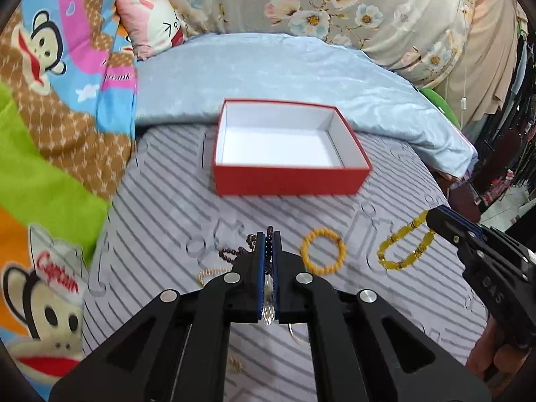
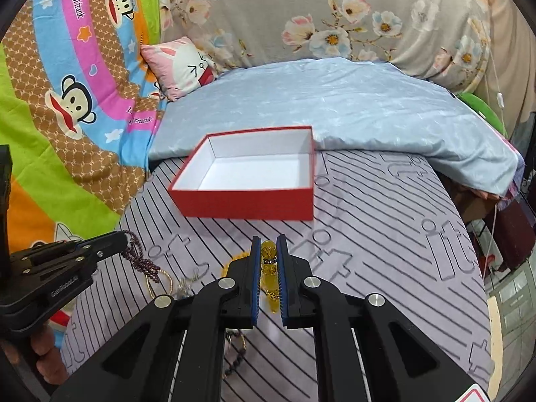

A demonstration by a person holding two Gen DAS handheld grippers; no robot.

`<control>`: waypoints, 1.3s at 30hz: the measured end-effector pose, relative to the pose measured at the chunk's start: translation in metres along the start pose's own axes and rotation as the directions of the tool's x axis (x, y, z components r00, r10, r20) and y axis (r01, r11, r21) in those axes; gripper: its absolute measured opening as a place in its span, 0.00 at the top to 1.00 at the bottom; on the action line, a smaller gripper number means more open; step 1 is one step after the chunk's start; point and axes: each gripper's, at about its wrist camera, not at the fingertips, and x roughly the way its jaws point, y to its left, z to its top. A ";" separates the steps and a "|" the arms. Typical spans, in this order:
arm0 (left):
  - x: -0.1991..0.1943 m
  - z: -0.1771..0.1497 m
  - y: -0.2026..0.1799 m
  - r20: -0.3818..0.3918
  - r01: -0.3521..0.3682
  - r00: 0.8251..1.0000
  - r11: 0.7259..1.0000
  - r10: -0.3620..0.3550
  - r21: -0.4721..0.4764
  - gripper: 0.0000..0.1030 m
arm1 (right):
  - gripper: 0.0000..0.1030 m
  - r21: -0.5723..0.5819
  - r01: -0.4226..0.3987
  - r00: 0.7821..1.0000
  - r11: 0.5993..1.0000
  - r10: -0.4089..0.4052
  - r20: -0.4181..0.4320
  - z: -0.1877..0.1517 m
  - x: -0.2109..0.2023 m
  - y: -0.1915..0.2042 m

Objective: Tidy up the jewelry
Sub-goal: 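Carry both held bracelets up and over into the open red box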

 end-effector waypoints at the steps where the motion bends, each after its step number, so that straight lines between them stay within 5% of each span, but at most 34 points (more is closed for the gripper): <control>1: 0.004 0.007 0.001 0.006 -0.005 1.000 1.000 0.005 0.001 0.98 | 0.92 -0.007 -0.007 1.000 1.000 0.007 0.006 0.010 0.005 0.001; 22: 0.104 0.146 0.001 0.099 -0.095 0.991 0.994 0.090 0.049 0.98 | 0.92 -0.006 -0.084 0.996 0.996 0.084 0.020 0.145 0.133 -0.001; 39: 0.198 0.169 0.017 0.020 -0.136 0.991 0.990 0.135 0.029 0.98 | 0.92 0.003 -0.043 0.992 0.999 0.043 -0.122 0.146 0.238 -0.019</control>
